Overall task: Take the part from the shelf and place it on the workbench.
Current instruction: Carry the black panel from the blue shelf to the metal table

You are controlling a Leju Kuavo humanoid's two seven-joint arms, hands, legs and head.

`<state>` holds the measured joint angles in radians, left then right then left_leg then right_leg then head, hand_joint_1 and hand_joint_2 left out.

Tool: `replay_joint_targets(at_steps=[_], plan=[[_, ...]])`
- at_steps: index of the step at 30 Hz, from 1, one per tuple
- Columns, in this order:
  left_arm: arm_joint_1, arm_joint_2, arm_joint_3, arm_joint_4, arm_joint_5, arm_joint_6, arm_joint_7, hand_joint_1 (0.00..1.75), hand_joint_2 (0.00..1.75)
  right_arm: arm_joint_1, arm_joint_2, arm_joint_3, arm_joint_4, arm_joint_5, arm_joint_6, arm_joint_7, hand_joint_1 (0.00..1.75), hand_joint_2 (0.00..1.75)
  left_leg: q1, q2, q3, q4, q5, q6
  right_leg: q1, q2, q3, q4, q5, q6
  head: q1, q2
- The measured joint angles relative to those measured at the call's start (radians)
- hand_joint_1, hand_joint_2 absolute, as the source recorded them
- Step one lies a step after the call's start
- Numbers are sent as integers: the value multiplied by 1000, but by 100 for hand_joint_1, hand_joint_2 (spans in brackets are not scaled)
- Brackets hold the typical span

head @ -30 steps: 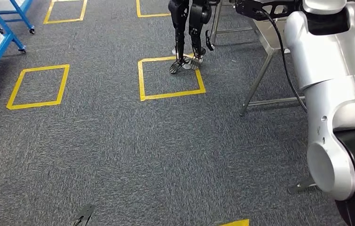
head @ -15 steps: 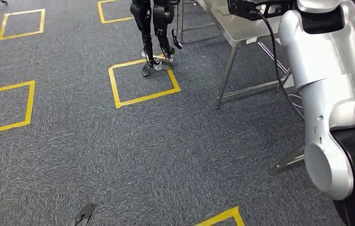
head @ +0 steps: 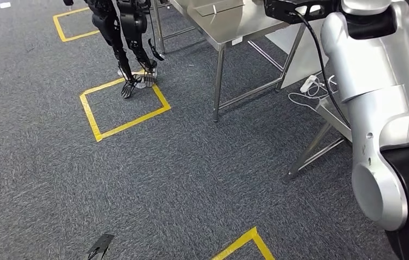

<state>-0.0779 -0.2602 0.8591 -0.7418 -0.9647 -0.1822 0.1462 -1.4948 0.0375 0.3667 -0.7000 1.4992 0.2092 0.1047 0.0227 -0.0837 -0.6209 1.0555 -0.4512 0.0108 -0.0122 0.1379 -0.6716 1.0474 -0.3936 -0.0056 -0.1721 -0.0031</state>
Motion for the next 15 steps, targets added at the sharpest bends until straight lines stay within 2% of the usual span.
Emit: replay_joint_targets(at_steps=[2, 3, 4, 6, 7, 8, 9, 10, 11, 13, 14, 15], plan=[[-3, -1, 0, 3, -1, 1, 0, 0, 175, 2, -2, 0, 3, 0, 0, 0, 175, 175, -1, 23, 7, -10, 4, 4, -4, 15, -5, -4, 5, 13, 0, 0], [-5, -1, 0, 4, -2, 2, 0, 0, 175, 1, -4, 0, 4, 0, 0, 0, 175, 175, 1, 36, 11, -17, 7, 8, -1, -2, -11, 2, -1, 18, 1, 0], [-7, -1, 0, 5, -2, 2, 0, 0, 175, -1, -6, 1, 4, 0, -1, 0, 175, 175, 3, 50, 14, -25, 10, 13, 2, -33, -23, 26, -16, 22, 1, 0], [-9, 0, 0, 6, -3, 2, 0, 0, 175, -4, -5, 3, 5, 0, -1, 0, 175, 175, 3, 77, 19, -32, 13, 20, 5, -107, -73, 131, -69, 28, 2, 0], [-9, 1, 0, 6, -4, 3, 0, 0, 175, -4, -3, 5, 6, 0, -1, 0, 175, 175, 2, 89, 20, -32, 12, 21, 2, -124, -104, 196, -94, 31, 2, 0], [-9, 1, 0, 7, -5, 3, 0, 0, 175, -3, -2, 6, 9, 0, 0, 0, 175, 175, 2, 102, 21, -31, 10, 22, 0, -131, -128, 244, -105, 33, 2, 0], [-9, 1, 0, 7, -6, 3, 0, 0, 175, -2, -2, 6, 12, 0, 0, 1, 175, 175, 2, 115, 23, -30, 8, 21, -3, -134, -137, 260, -98, 34, 2, 0], [-9, 0, 0, 8, -8, 2, 0, 0, 175, -2, -2, 6, 14, 0, 0, 1, 175, 175, 2, 128, 25, -30, 5, 21, -4, -138, -126, 236, -75, 34, 2, 0], [-10, 0, 0, 9, -13, 1, 2, 0, 175, -3, -1, 6, 15, 0, 0, 1, 175, 175, 2, 141, 29, -29, 1, 20, -4, -147, -96, 177, -40, 33, 2, 0], [-12, 2, -1, 12, -30, -4, 5, 0, 175, -7, 1, 6, 16, 0, 0, 1, 175, 175, -3, 164, 38, -28, -8, 14, 8, -192, -27, 43, 6, 25, 2, 0], [-13, 4, -4, 15, -43, -7, 7, 0, 175, -10, 4, 7, 17, 0, -1, 1, 175, 175, -6, 175, 41, -29, -11, 10, 15, -210, -5, 3, 14, 19, 2, 0], [-14, 7, -8, 18, -54, -10, 8, 0, 175, -12, 5, 7, 18, 0, -1, 1, 175, 175, -10, 186, 44, -29, -14, 6, 21, -217, 2, -13, 11, 14, 2, 0]])
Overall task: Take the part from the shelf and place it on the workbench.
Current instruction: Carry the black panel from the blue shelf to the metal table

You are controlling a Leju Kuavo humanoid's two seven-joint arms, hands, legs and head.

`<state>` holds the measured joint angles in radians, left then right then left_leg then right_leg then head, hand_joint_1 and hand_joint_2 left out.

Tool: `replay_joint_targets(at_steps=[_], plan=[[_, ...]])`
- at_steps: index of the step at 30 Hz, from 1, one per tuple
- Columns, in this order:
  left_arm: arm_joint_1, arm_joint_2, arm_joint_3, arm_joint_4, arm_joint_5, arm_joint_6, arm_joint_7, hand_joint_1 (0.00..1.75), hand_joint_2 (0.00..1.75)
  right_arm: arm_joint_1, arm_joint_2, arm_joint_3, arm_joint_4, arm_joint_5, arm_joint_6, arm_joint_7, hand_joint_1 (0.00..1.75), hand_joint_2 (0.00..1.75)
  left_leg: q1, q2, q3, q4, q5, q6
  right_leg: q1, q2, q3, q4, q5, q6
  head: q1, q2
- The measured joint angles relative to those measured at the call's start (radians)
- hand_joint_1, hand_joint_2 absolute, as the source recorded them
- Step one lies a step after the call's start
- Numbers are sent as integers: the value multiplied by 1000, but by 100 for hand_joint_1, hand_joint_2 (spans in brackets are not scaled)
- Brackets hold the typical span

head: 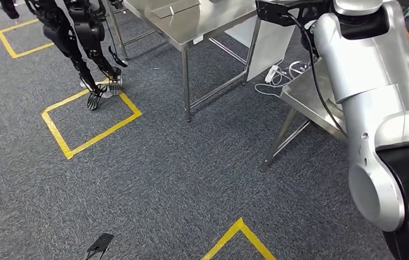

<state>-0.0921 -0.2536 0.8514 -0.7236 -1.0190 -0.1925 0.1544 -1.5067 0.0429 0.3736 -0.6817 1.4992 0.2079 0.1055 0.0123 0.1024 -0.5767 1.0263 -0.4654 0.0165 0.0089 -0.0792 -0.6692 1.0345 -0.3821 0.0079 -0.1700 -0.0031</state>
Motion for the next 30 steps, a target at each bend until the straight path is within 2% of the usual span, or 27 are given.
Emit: replay_joint_targets(at_steps=[1, 2, 3, 4, 6, 8, 9, 10, 11, 12, 13, 15, 16, 17, 18, 19, 20, 21, 22, 23, 24, 25, 26, 27, 28, 29, 30], plan=[[-2, 3, -5, 4, -10, -2, 1, 0, 175, -1, 2, 0, 1, 0, 0, 0, 175, 175, -3, 13, 3, -1, -2, -4, 3, 10, 1, -3, 0, -5, 0, 0], [-5, 6, -9, 8, -17, -3, 2, 0, 175, -1, 3, 0, 2, 0, 0, 0, 175, 175, -2, 20, 7, -2, -6, -10, 0, 23, 2, -5, 1, -11, 0, 0], [-8, 9, -14, 11, -20, -4, 3, 0, 175, -2, 3, 0, 2, 0, -1, 0, 175, 175, -1, 10, 8, 4, -14, -15, -3, 36, 4, -9, 2, -17, 0, 0], [-11, 12, -18, 14, -22, -4, 3, 0, 175, -3, 4, 0, 3, 0, -1, 0, 175, 175, 2, -13, 2, 25, -30, -18, -7, 48, 7, -13, 4, -24, 0, 0], [-13, 19, -24, 20, -24, -4, 3, 0, 175, -5, 10, 2, 3, 0, -1, 0, 175, 175, 7, -73, -43, 128, -86, -23, -12, 72, 9, -16, 6, -35, 0, 0], [-11, 25, -26, 28, -25, -4, 4, 0, 175, -2, 15, 5, 7, 0, -1, 0, 175, 175, 7, -94, -111, 262, -136, -26, -12, 103, 9, -14, 6, -39, -1, 0], [-10, 27, -26, 32, -25, -3, 5, 0, 175, 0, 17, 6, 9, 0, -1, 0, 175, 175, 7, -96, -132, 296, -137, -26, -11, 121, 9, -12, 6, -40, -1, 0], [-11, 28, -27, 35, -24, -2, 5, 0, 175, 2, 18, 7, 10, 0, -1, 0, 175, 175, 7, -97, -135, 289, -116, -25, -11, 137, 8, -9, 5, -39, -1, 0], [-11, 29, -27, 37, -23, 0, 5, 0, 175, 3, 18, 8, 10, 0, -1, 0, 175, 175, 8, -101, -120, 242, -79, -23, -11, 152, 8, -6, 4, -38, -1, 0], [-12, 31, -27, 40, -20, 3, 4, 0, 175, 4, 18, 8, 10, 0, -1, 0, 175, 175, 9, -118, -94, 171, -37, -20, -12, 166, 8, -2, 3, -37, -1, 0], [-13, 33, -27, 42, -18, 6, 2, 0, 175, 3, 19, 8, 11, 0, -2, 1, 175, 175, 11, -146, -67, 103, -7, -17, -12, 179, 5, 3, 1, -33, -1, 0], [-12, 37, -27, 48, -14, 11, -2, 0, 175, 2, 19, 9, 13, 0, -3, 2, 175, 175, 13, -189, -35, 27, 16, -14, -16, 205, -5, 9, 3, -21, 0, 0], [-13, 37, -27, 50, -14, 13, -3, 0, 175, 2, 19, 10, 15, 0, -3, 1, 175, 175, 12, -193, -31, 21, 13, -13, -19, 218, -10, 9, 7, -14, -1, 0], [-13, 37, -27, 52, -13, 14, -3, 0, 175, 2, 19, 10, 16, 0, -3, 1, 175, 175, 12, -180, -30, 18, 15, -10, -21, 231, -13, 6, 11, -7, -1, 0], [-15, 37, -28, 53, -13, 15, -4, 0, 175, 3, 17, 10, 17, 0, -3, 2, 175, 175, 13, -168, -27, 13, 18, -5, -21, 227, -15, 6, 12, -1, 0, 0], [-16, 37, -28, 55, -13, 15, -4, 0, 175, 1, 15, 10, 18, 0, -3, 2, 175, 175, 15, -154, -24, 8, 22, -1, -18, 203, -22, 15, 5, 4, 0, 0], [-17, 37, -28, 55, -13, 15, -4, 0, 175, -1, 14, 10, 18, 0, -4, 3, 175, 175, 16, -139, -22, 3, 25, 5, -16, 168, -36, 42, -12, 9, 0, 0], [-17, 38, -29, 56, -13, 15, -4, 0, 175, -3, 13, 11, 18, 0, -5, 3, 175, 175, 15, -125, -20, 0, 26, 8, -16, 128, -58, 88, -37, 14, 0, 0], [-17, 38, -29, 57, -12, 15, -4, 0, 175, -4, 14, 12, 19, 0, -6, 3, 175, 175, 14, -112, -20, -1, 25, 10, -18, 100, -87, 149, -66, 18, 0, 0], [-16, 38, -29, 58, -12, 16, -4, 0, 175, -5, 15, 14, 20, 0, -6, 3, 175, 175, 13, -98, -20, 0, 24, 11, -22, 89, -117, 210, -88, 21, 0, 0], [-15, 39, -29, 60, -11, 16, -4, 0, 175, -4, 16, 15, 22, 0, -6, 3, 175, 175, 13, -84, -19, 0, 23, 11, -25, 84, -136, 250, -97, 23, 0, 0], [-15, 39, -29, 61, -10, 16, -4, 0, 175, -4, 15, 16, 24, 0, -6, 3, 175, 175, 13, -70, -18, 0, 21, 11, -28, 81, -140, 256, -89, 24, 0, 0], [-15, 39, -29, 62, -10, 16, -4, 0, 175, -3, 15, 16, 26, 0, -6, 3, 175, 175, 13, -56, -16, 0, 18, 10, -29, 76, -122, 222, -64, 23, 0, 0], [-15, 39, -29, 63, -9, 16, -5, 0, 175, -4, 15, 16, 27, 0, -6, 3, 175, 175, 13, -43, -13, 1, 15, 8, -28, 62, -88, 157, -32, 21, 0, 0], [-15, 39, -29, 64, -9, 16, -5, 0, 175, -5, 15, 16, 26, 0, -6, 3, 175, 175, 11, -31, -10, 0, 11, 5, -22, 37, -51, 91, -9, 16, 0, 0], [-16, 39, -29, 64, -8, 16, -6, 0, 175, -8, 16, 16, 26, 0, -6, 3, 175, 175, 8, -19, -7, 1, 8, 1, -14, 17, -22, 37, 5, 9, 0, 0], [-17, 39, -29, 64, -7, 16, -6, 0, 175, -9, 17, 16, 26, 0, -6, 3, 175, 175, 4, -9, -3, 0, 4, -3, -7, 4, -7, 8, 8, 2, 0, 0]])
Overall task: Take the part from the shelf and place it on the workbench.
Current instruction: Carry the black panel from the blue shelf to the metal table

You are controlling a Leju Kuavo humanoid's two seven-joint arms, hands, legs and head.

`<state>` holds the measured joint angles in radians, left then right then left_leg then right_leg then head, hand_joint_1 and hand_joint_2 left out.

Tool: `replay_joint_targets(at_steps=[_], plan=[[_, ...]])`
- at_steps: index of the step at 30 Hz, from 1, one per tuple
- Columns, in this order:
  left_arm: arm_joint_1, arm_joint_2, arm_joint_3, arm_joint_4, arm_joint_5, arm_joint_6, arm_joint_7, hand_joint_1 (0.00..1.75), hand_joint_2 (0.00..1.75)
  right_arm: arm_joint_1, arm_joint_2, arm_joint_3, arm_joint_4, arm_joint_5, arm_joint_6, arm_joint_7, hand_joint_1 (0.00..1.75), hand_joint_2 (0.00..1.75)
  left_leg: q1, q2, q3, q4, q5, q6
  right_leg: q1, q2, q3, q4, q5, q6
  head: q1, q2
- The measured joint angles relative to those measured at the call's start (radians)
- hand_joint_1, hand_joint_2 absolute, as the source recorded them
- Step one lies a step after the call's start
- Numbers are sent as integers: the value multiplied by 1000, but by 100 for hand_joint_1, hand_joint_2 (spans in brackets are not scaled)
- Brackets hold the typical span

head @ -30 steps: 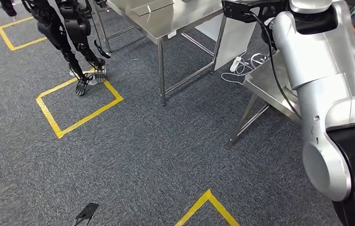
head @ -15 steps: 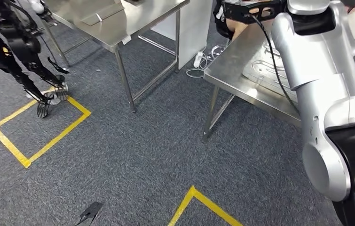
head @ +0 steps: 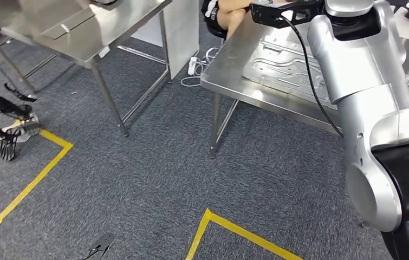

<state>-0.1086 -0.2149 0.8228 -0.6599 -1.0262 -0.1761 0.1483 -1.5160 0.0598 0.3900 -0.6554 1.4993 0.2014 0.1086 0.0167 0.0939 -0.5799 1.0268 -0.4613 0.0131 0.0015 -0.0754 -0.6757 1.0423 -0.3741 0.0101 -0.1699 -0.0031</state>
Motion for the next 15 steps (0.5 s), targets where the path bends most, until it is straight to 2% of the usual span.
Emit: replay_joint_targets(at_steps=[1, 3, 4, 5, 7, 8, 9, 10, 11, 12, 13, 14, 15], plan=[[0, 0, 0, 0, 1, 0, 0, 0, 175, -1, 0, 0, 0, 0, 0, 0, 175, 175, -4, 11, 3, -1, -3, -5, 6, -2, 3, -6, -5, -6, 0, 0], [-1, 0, 0, 0, 2, -1, -1, 0, 175, 0, -1, 0, 0, 0, 0, 0, 175, 175, -5, 27, 11, -2, -12, -15, 3, 25, 5, -11, -4, -16, 0, 0], [-1, 0, 0, 0, 2, -2, -2, 0, 175, 0, -2, 0, 0, 0, -1, 0, 175, 175, -3, 15, 10, 8, -22, -20, -1, 37, 7, -14, -3, -22, 0, 0], [-1, 1, 0, 0, 2, -3, -3, 0, 175, -1, -2, 0, 0, 0, -2, 0, 175, 175, 0, -9, -1, 34, -41, -23, -4, 49, 10, -19, -1, -28, 0, 0], [3, 2, 0, 0, 3, -4, -5, 0, 175, 1, 0, 0, 2, 0, -4, -1, 175, 175, 3, -66, -54, 147, -97, -25, -7, 74, 12, -22, 0, -36, 0, 0], [7, 3, 0, 0, 3, -5, -5, 0, 175, 3, 1, 1, 4, 0, -5, -2, 175, 175, 3, -79, -89, 215, -121, -26, -6, 89, 11, -20, 0, -38, 0, 0], [10, 3, 0, 0, 3, -6, -5, 0, 175, 6, 2, 1, 7, 0, -6, -3, 175, 175, 3, -85, -118, 265, -131, -26, -5, 106, 11, -18, -1, -39, 0, 0], [12, 3, 0, 0, 3, -7, -6, 0, 175, 9, 3, 1, 11, 0, -6, -4, 175, 175, 3, -88, -133, 281, -120, -26, -5, 123, 11, -15, -2, -40, 0, 0], [13, 3, 0, 0, 3, -8, -6, 0, 175, 11, 3, 1, 14, 0, -6, -4, 175, 175, 3, -91, -131, 258, -90, -25, -5, 139, 11, -12, -4, -39, 0, 0], [14, 3, 0, 0, 3, -8, -6, 0, 175, 13, 4, 1, 16, 0, -6, -4, 175, 175, 4, -98, -113, 201, -48, -24, -5, 153, 11, -7, -6, -37, 0, 0], [14, 4, 0, 0, 3, -8, -6, 0, 175, 13, 4, 1, 17, 0, -6, -4, 175, 175, 6, -119, -88, 137, -14, -21, -6, 167, 10, -1, -10, -34, 0, 0], [14, 4, 0, 0, 3, -8, -6, 0, 175, 12, 4, 1, 18, 0, -8, -4, 175, 175, 9, -140, -66, 80, 8, -20, -6, 180, 7, 5, -13, -30, 0, 0], [15, 4, 0, 1, 3, -8, -6, 0, 175, 11, 4, 1, 19, 0, -9, -4, 175, 175, 9, -157, -50, 44, 17, -18, -8, 191, 3, 9, -13, -25, 0, 0]])
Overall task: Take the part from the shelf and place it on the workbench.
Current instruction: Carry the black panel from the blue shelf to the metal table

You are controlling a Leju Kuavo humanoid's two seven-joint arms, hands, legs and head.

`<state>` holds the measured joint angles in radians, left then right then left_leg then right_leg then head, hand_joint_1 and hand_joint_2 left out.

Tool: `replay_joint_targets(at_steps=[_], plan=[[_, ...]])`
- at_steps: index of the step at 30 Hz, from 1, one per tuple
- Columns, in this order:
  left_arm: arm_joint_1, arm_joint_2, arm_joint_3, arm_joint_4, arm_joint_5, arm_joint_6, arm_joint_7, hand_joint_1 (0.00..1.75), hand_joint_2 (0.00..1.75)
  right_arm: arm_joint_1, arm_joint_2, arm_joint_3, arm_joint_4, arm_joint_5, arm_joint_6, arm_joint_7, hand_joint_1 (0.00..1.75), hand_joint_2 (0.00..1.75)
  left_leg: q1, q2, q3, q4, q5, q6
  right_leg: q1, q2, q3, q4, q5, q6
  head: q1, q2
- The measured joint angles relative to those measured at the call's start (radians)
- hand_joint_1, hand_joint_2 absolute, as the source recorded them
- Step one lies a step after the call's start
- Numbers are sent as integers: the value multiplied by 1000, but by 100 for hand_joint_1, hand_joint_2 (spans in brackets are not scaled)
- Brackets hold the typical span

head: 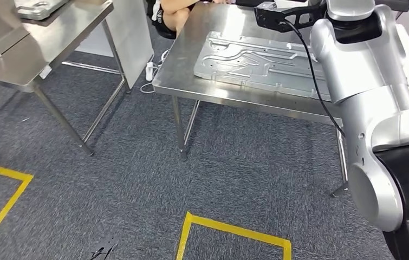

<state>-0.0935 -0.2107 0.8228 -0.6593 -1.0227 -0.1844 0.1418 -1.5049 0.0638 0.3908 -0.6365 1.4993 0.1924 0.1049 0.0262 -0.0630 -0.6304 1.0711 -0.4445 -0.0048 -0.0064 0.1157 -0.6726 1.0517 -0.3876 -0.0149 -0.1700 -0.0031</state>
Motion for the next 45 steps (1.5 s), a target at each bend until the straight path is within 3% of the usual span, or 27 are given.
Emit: replay_joint_targets(at_steps=[1, 3, 5, 7, 9, 10, 11, 14, 16, 20, 21, 23, 24, 25, 26, 27, 28, 30, 31, 35, 37, 39, 40, 41, 42, 44, 45], plan=[[0, 0, 0, 0, 0, 0, 0, 0, 175, -1, 0, 0, 1, 0, -2, 0, 175, 175, -1, -10, 7, -13, -3, 3, -3, 10, -4, 1, 1, 6, 0, 0], [-1, -1, 0, 0, -1, -1, 0, 0, 175, 0, -1, 0, 5, 0, -7, -2, 175, 175, -3, 5, 12, -22, 0, 12, -7, 23, -9, -2, 4, 19, 0, 0], [-2, -2, -1, 0, -2, -1, 0, 0, 175, -1, -6, 2, 7, 0, -19, -4, 175, 175, -1, 22, 19, -34, 7, 24, -4, -16, -21, 20, -12, 30, 0, 0], [-1, -2, -1, 0, -2, -2, 0, 0, 175, -3, -8, 12, 8, 0, -31, -7, 175, 175, -1, 37, 23, -40, 9, 32, -2, -80, -65, 115, -64, 38, 1, 0], [1, -2, -1, 0, -2, -3, 0, 0, 175, -1, -7, 27, 13, 0, -36, -8, 175, 175, -1, 49, 23, -40, 8, 34, -7, -106, -121, 234, -109, 44, 1, 0], [2, -2, -1, 0, -2, -3, 0, 0, 175, 0, -7, 33, 16, 0, -36, -8, 175, 175, -1, 54, 24, -39, 7, 34, -9, -110, -134, 258, -109, 45, 1, 0], [2, -2, -1, 0, -2, -3, 0, 0, 175, 2, -7, 37, 19, 0, -36, -8, 175, 175, -1, 57, 25, -39, 6, 33, -10, -111, -127, 244, -91, 45, 1, 0], [1, -4, -1, 0, -2, -3, 0, 0, 175, -1, -7, 48, 22, 0, -37, -7, 175, 175, -3, 63, 29, -39, 0, 26, -6, -118, -31, 56, -10, 31, 1, 0], [1, -4, -1, 0, -1, -4, 0, 0, 175, -4, -5, 54, 24, 0, -38, -7, 175, 175, -4, 66, 29, -40, -3, 18, 2, -121, 4, -10, -1, 20, 1, 0], [2, -8, -1, -1, 3, -6, 5, 0, 175, -5, -1, 66, 31, 0, -39, -6, 175, 175, -4, 69, 27, -28, -19, -2, 0, -118, 18, -29, -1, 2, 1, 0], [2, -8, -1, -1, 3, -6, 7, 0, 175, -5, 0, 69, 32, 0, -39, -6, 175, 175, -4, 68, 11, 7, -39, -6, -3, -119, 24, -36, 1, -4, 1, 0], [3, -8, -1, -1, 3, -6, 9, 0, 175, -5, 3, 74, 35, 0, -39, -6, 175, 175, -3, 67, -50, 132, -94, -11, -3, -117, 29, -39, 0, -12, 1, 0], [5, -8, -1, -1, 3, -7, 9, 0, 175, -5, 5, 76, 38, 0, -39, -6, 175, 175, -3, 67, -85, 195, -113, -13, -2, -115, 29, -37, -1, -15, 1, 0], [5, -8, -1, -1, 3, -7, 9, 0, 175, -3, 6, 78, 41, 0, -39, -7, 175, 175, -3, 67, -108, 230, -115, -15, -1, -112, 30, -35, -4, -16, 1, 0], [6, -8, -1, -2, 2, -7, 10, 0, 175, -2, 7, 80, 44, 0, -39, -7, 175, 175, -3, 67, -115, 230, -97, -17, -1, -110, 30, -32, -7, -16, 1, 0], [6, -8, -1, -2, 1, -7, 11, 0, 175, -2, 8, 82, 46, 0, -39, -8, 175, 175, -3, 67, -102, 190, -64, -16, -1, -107, 32, -27, -11, -15, 1, 0], [6, -8, -1, -2, 0, -7, 13, 0, 175, -1, 9, 83, 47, 0, -39, -8, 175, 175, -3, 67, -76, 123, -24, -15, -2, -106, 33, -22, -16, -12, 1, 0], [6, -8, -1, -3, -1, -7, 17, 0, 175, -3, 9, 84, 49, 0, -39, -7, 175, 175, -5, 65, -26, 12, 20, -9, 2, -102, 29, -8, -26, -3, 1, 0], [6, -8, -1, -4, -1, -7, 19, 0, 175, -3, 9, 85, 50, 0, -39, -7, 175, 175, -6, 63, -15, -15, 24, -5, 3, -101, 27, -3, -29, 2, 1, 0], [5, -9, 0, -7, 0, -6, 21, 0, 175, -3, 10, 89, 56, 0, -40, -7, 175, 175, -5, 63, -9, -30, 26, 16, 2, -102, 19, 11, -40, 21, 1, 0], [5, -10, 0, -10, 0, -6, 22, 0, 175, -4, 9, 90, 57, 0, -40, -7, 175, 175, -2, 65, -4, -37, 29, 25, -1, -107, -15, 88, -87, 30, 1, 0], [3, -11, 0, -11, 0, -6, 22, 0, 175, -3, 10, 91, 59, 0, -40, -7, 175, 175, -2, 65, -3, -37, 28, 29, -3, -109, -79, 221, -144, 36, 1, 0], [3, -11, 0, -11, 0, -6, 22, 0, 175, -1, 10, 91, 61, 0, -40, -8, 175, 175, -2, 65, -2, -37, 27, 29, -4, -109, -103, 267, -156, 38, 1, 0], [4, -12, 0, -11, 0, -6, 22, 0, 175, 1, 10, 92, 63, 0, -40, -8, 175, 175, -2, 64, -1, -37, 27, 29, -5, -109, -111, 279, -149, 37, 1, 0], [4, -12, 0, -11, 0, -6, 22, 0, 175, 2, 10, 92, 64, 0, -40, -7, 175, 175, -2, 63, 0, -37, 26, 28, -5, -110, -98, 249, -123, 35, 1, 0], [4, -13, 0, -11, 0, -6, 22, 0, 175, 2, 10, 92, 65, 0, -40, -7, 175, 175, -3, 62, 6, -37, 22, 25, -3, -111, -28, 108, -55, 26, 1, 0], [3, -14, 0, -11, 0, -6, 22, 0, 175, 1, 10, 92, 65, 0, -40, -7, 175, 175, -4, 62, 7, -37, 20, 22, 1, -112, 4, 44, -34, 20, 1, 0]])
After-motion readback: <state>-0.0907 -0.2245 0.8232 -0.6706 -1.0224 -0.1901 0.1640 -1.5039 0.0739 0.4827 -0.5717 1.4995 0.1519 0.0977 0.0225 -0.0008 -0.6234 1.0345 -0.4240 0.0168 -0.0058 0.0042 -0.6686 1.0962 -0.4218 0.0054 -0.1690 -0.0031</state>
